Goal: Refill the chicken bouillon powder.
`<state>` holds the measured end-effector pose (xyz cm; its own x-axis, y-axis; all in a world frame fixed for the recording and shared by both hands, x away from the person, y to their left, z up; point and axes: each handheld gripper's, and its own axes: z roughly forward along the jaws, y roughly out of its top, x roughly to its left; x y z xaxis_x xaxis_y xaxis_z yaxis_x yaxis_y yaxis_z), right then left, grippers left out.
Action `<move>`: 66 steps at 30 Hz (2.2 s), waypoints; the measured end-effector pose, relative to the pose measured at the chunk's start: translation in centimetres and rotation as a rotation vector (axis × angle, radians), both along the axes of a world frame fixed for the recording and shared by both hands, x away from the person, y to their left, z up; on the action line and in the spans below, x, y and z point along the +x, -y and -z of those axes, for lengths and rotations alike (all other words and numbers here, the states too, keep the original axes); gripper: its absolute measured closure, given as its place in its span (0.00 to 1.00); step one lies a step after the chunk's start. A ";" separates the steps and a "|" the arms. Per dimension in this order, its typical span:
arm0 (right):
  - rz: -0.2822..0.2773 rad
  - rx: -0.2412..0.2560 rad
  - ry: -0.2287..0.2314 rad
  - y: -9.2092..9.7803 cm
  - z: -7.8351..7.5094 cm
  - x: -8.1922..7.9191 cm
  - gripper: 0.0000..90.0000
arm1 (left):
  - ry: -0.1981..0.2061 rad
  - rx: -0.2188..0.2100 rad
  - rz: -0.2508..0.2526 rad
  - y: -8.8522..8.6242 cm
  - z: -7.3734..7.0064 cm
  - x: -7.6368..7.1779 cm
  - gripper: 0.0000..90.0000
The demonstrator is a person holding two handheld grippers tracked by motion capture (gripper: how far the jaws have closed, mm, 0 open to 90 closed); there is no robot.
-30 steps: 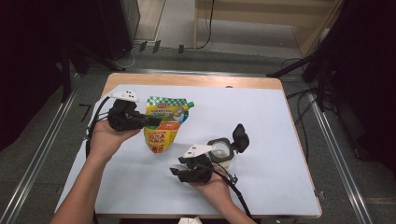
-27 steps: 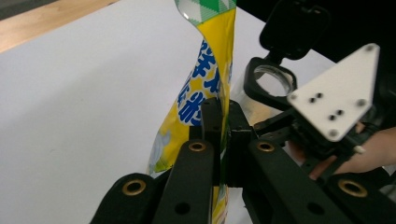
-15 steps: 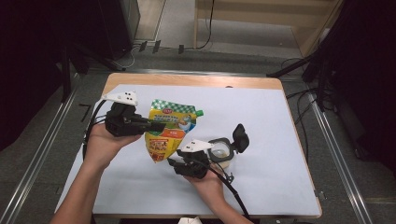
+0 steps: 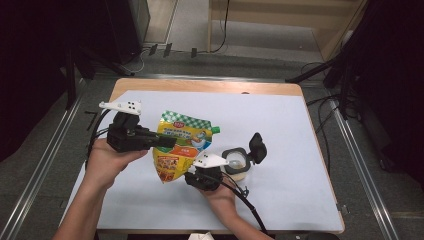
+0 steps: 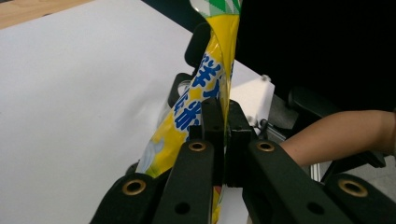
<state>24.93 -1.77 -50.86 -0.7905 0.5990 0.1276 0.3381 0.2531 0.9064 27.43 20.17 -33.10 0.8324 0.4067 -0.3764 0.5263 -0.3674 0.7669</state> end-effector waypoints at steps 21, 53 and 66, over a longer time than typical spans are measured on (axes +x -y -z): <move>-0.149 -0.091 0.042 -1.3 -1.9 -3.6 0.67 | 0.105 0.155 -0.013 5.4 3.5 0.2 0.87; -0.190 -0.048 -0.028 -0.2 -3.9 -4.8 0.64 | -0.087 0.185 -0.039 9.5 4.3 2.5 0.84; -0.230 -0.072 -0.026 0.2 -4.0 -4.7 0.60 | -0.143 0.275 -0.017 11.4 4.3 3.5 0.93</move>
